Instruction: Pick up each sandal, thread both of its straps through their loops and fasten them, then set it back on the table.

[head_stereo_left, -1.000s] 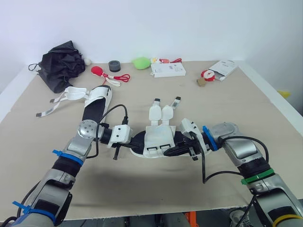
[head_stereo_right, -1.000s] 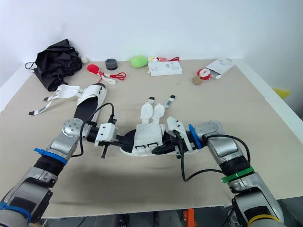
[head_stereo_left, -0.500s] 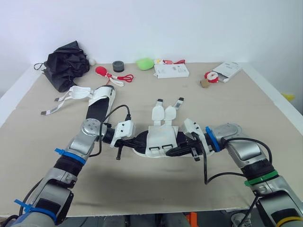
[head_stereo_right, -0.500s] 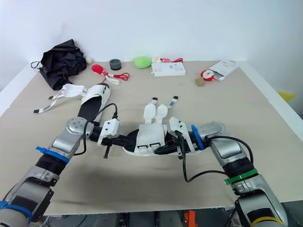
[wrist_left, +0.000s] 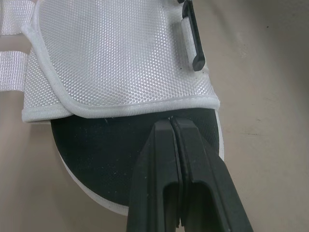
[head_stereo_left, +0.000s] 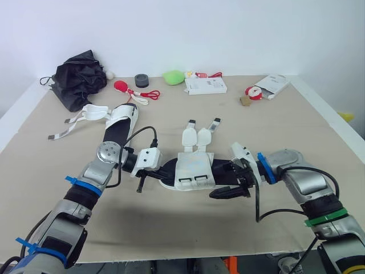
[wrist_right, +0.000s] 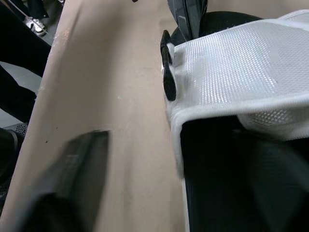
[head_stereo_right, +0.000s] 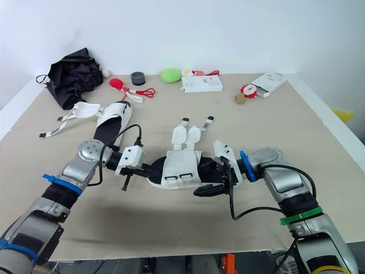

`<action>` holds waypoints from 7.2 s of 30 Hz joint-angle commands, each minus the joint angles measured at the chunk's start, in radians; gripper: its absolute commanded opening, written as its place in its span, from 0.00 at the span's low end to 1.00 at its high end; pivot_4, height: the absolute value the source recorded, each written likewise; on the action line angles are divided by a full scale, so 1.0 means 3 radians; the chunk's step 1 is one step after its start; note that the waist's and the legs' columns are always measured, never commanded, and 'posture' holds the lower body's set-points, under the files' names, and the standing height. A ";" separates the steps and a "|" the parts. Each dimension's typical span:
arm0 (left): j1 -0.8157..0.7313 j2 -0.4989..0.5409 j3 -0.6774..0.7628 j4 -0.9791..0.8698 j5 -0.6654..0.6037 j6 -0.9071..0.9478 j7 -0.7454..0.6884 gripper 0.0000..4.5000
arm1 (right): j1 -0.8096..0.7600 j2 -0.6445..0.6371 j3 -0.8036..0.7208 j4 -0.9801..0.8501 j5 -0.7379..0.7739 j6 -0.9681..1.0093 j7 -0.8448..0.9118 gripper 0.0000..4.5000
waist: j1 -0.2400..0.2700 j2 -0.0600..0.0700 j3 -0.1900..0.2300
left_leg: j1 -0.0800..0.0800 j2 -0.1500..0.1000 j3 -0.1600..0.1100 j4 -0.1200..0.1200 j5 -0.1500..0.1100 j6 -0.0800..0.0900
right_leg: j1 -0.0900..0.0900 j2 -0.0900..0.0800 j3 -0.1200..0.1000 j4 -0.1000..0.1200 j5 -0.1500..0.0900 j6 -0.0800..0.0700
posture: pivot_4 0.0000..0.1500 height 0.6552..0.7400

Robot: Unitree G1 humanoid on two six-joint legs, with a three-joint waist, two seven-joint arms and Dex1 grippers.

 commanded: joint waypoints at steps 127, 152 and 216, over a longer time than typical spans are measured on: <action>0.0399 -0.0065 -0.0048 -0.0274 0.0103 0.0482 0.0181 0.00 | -0.0214 -0.0172 -0.0094 0.0720 -0.4602 -0.5365 -0.5354 0.05 | 0.0007 0.0000 -0.0006 | 0.0005 -0.0029 0.0019 -0.0034 0.0003 0.0008 | -0.0003 -0.0025 0.0018 -0.0012 -0.0013 0.0021 | 1.00 1.00; 0.0320 -0.0169 -0.0068 -0.0103 0.0122 0.0407 0.0194 0.00 | 0.0234 -0.0698 0.0021 0.0147 -0.2383 -0.4924 -0.3487 0.92 | 0.0013 -0.0003 -0.0005 | 0.0011 -0.0032 0.0015 -0.0026 0.0002 0.0015 | 0.0011 -0.0030 0.0015 -0.0014 -0.0010 0.0028 | 1.00 1.00; 0.0384 -0.0108 -0.0088 -0.0247 0.0078 0.0483 0.0204 0.00 | 0.1187 0.0347 -0.0370 -0.2164 0.1924 0.1640 -0.3377 0.01 | 0.0047 -0.0006 -0.0011 | 0.0000 -0.0022 -0.0016 -0.0037 -0.0011 0.0022 | 0.0035 -0.0047 -0.0052 -0.0062 -0.0018 0.0033 | 1.00 1.00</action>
